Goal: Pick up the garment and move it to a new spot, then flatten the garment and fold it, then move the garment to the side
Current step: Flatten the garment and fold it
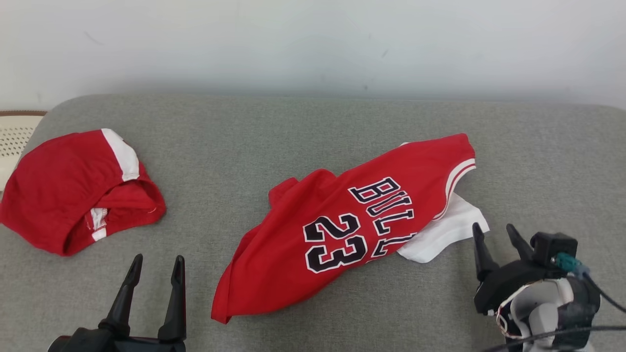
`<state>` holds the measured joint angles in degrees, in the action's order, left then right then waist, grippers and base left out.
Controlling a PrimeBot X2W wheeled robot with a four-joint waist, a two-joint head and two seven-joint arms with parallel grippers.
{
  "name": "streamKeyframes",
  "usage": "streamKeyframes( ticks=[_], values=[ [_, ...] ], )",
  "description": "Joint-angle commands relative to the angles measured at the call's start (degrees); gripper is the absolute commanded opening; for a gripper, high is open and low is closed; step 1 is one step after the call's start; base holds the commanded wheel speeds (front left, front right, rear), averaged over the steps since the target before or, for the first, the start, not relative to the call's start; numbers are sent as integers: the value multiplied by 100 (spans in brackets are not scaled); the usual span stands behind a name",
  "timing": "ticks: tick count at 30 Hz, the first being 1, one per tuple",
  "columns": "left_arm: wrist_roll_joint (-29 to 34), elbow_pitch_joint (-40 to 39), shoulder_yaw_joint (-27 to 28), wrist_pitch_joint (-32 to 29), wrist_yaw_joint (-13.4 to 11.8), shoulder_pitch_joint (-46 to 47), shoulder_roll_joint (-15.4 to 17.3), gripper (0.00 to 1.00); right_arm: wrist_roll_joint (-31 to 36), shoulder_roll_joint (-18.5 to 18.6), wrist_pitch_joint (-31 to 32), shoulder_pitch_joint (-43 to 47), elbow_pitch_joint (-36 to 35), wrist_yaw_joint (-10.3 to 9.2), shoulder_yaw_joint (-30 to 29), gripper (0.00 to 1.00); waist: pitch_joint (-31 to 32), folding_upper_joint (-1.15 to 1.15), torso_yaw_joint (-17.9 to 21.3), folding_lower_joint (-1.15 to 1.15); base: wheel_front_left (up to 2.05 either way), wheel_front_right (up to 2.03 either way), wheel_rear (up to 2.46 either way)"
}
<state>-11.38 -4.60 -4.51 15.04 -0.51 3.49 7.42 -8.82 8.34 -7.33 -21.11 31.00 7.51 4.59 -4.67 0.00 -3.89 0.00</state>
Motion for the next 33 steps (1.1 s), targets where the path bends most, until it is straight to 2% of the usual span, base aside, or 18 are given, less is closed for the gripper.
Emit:
streamKeyframes(
  ticks=[1, 8, 22, 24, 33],
  values=[
    [56, 16, 38, 29, 48, -54, -24, 100, -22, 82, 26, -130, 142, -4, 20, 100, -16, 0, -49, 0, 0, 0, 0],
    [171, 101, 178, 23, 240, 3, -173, 100, -186, 325, 138, -643, 1004, -4, 141, 100, -72, 0, -223, 0, 0, 0, 0],
    [301, 163, 321, 24, 439, 103, -333, 100, -557, 481, 81, -1353, 2353, -4, 415, 100, -170, 0, -391, 0, 0, 0, 0],
    [329, 186, 333, 24, 482, 117, -353, 100, -662, 502, 57, -1485, 2560, -4, 518, 0, -196, 0, -419, 0, 0, 0, 0],
    [355, 302, 391, 24, 522, 26, -399, 100, -1075, 430, -258, -1564, 2688, -4, 865, 0, -121, 0, -321, 0, 0, 0, 0]
  ],
)
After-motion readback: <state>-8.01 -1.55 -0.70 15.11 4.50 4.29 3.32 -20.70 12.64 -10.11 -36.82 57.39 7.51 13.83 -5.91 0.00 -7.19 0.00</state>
